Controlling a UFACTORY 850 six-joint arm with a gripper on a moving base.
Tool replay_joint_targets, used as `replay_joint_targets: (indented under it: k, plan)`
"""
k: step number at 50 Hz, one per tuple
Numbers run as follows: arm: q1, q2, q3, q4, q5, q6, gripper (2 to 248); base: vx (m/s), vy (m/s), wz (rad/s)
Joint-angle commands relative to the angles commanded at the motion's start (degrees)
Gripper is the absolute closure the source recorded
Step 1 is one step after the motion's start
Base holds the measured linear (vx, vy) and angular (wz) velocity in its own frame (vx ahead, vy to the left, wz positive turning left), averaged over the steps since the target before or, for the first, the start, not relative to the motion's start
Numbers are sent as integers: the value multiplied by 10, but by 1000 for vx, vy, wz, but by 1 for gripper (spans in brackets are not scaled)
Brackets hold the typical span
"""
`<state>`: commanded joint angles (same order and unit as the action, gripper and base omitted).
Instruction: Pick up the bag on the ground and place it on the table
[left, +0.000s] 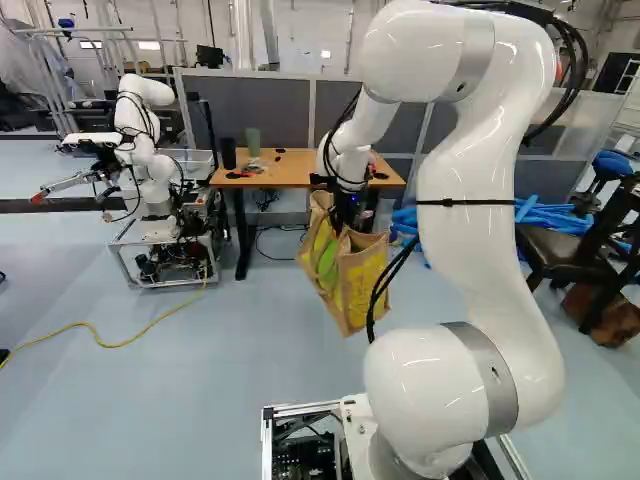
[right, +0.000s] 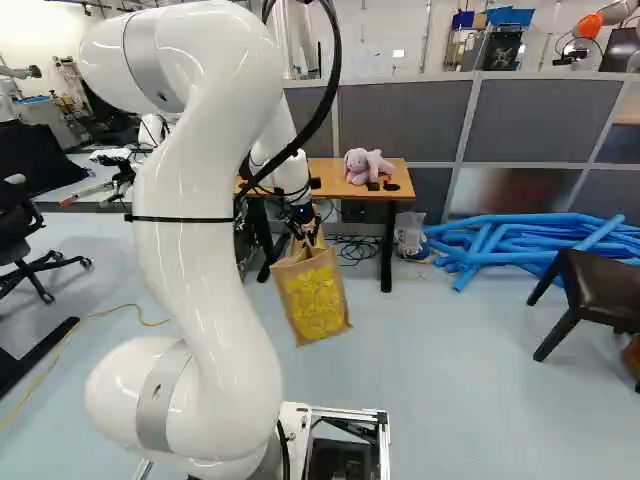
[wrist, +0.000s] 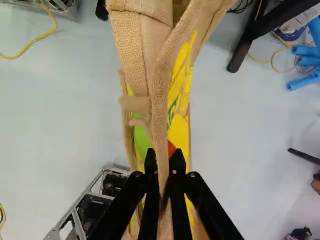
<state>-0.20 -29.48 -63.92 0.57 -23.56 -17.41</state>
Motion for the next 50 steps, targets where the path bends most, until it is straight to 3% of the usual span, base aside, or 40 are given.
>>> replay_joint_targets:
  k: [50]
  plan:
    - [0,45,-38,0,-54,0,227,0,0,0]
